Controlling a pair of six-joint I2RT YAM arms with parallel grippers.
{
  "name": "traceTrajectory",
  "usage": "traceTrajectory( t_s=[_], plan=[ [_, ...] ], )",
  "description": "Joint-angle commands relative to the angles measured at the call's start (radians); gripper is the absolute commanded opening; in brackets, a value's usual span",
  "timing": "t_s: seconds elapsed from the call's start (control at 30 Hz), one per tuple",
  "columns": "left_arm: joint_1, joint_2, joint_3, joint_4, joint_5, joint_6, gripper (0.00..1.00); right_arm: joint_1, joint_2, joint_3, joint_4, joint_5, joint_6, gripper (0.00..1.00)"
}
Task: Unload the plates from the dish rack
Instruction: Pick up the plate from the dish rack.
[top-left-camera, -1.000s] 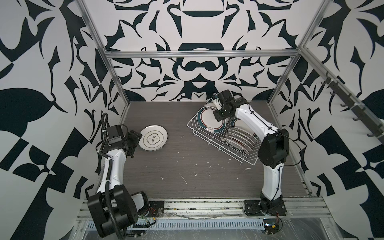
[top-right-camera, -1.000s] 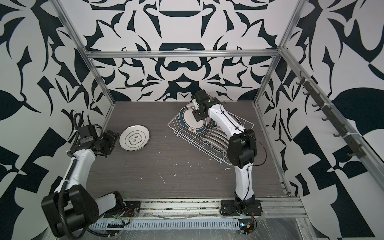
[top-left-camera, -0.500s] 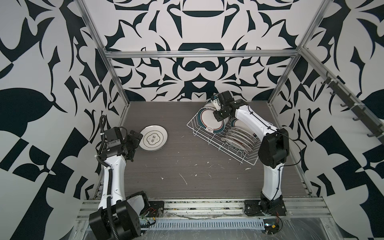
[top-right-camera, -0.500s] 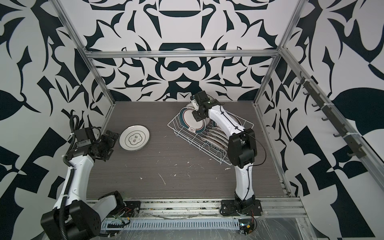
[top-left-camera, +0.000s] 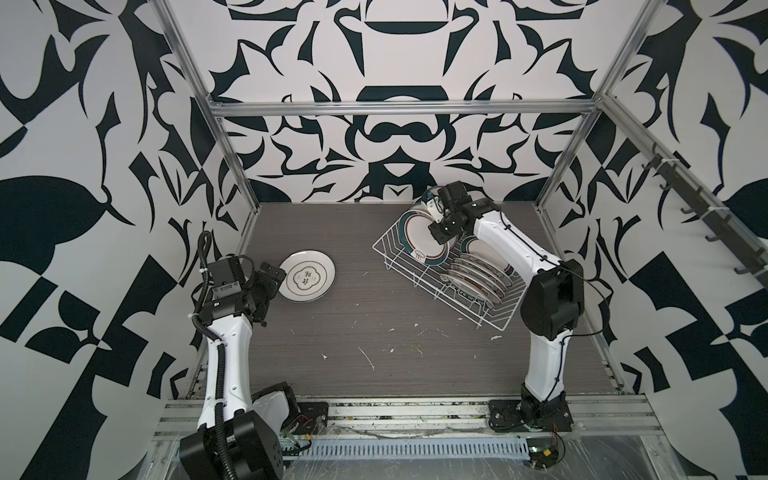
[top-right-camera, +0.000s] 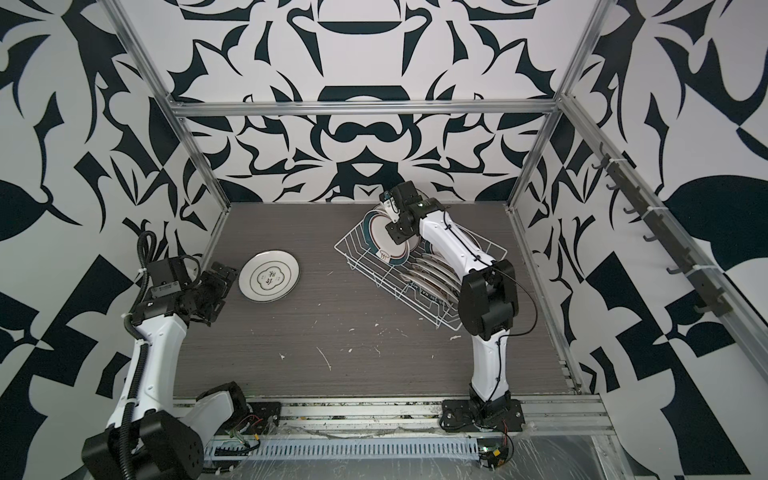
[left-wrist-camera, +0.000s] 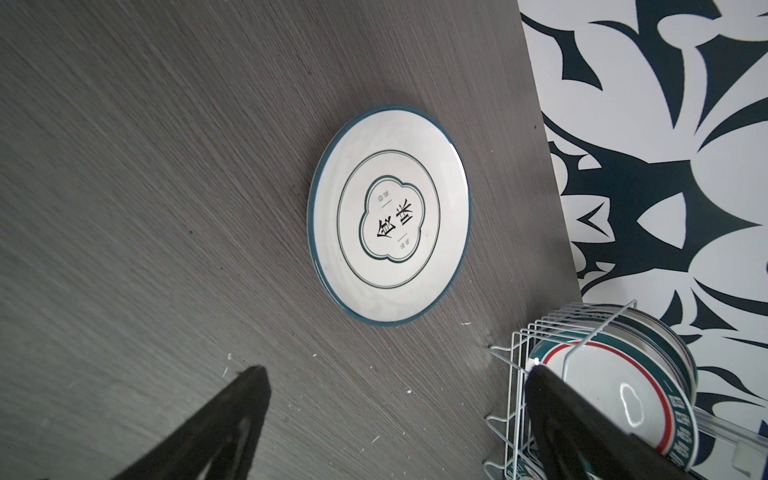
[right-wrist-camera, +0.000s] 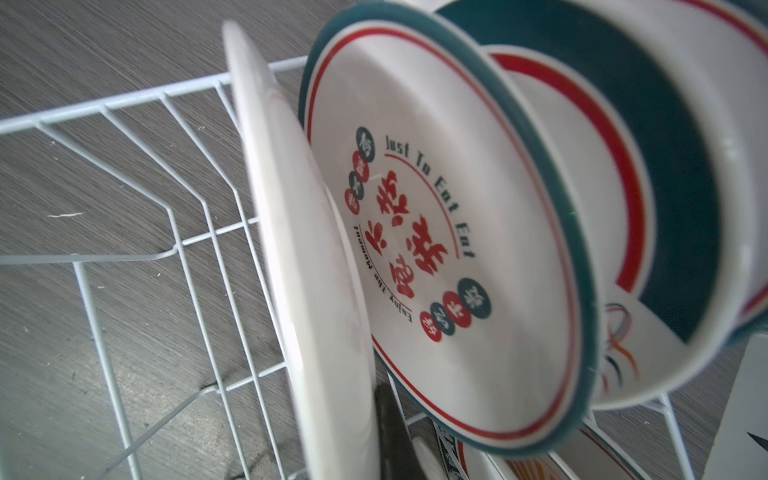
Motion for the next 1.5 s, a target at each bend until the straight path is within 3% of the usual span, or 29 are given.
traceTrajectory(
  t_s=[0.0,0.3,0.6,0.7,0.9,1.07,1.3,1.47],
  plan=[
    [0.002,0.020,-0.010,-0.023,0.001,0.015,0.99,0.002,-0.089,0.005,0.038,-0.013,0.003,0.00],
    [0.002,0.070,0.000,-0.018,0.027,0.017,0.99,0.002,-0.234,-0.026,0.044,-0.032,0.000,0.00],
    [0.002,0.016,-0.022,0.050,0.144,0.083,0.99,0.003,-0.450,-0.230,0.288,-0.168,0.112,0.00],
    [0.001,0.011,-0.028,0.089,0.201,0.067,0.99,0.002,-0.508,-0.339,0.416,-0.205,0.229,0.00],
    [-0.040,-0.020,-0.036,0.178,0.276,0.048,0.99,0.005,-0.544,-0.545,0.640,-0.294,0.672,0.00],
    [-0.147,-0.019,-0.043,0.258,0.298,0.047,0.99,0.033,-0.505,-0.626,0.772,-0.389,0.966,0.00],
    [-0.270,0.036,-0.043,0.347,0.313,0.017,0.99,0.075,-0.403,-0.571,0.746,-0.495,1.088,0.00],
    [-0.315,0.093,-0.055,0.418,0.320,-0.016,1.00,0.114,-0.348,-0.574,0.838,-0.578,1.181,0.00]
  ],
)
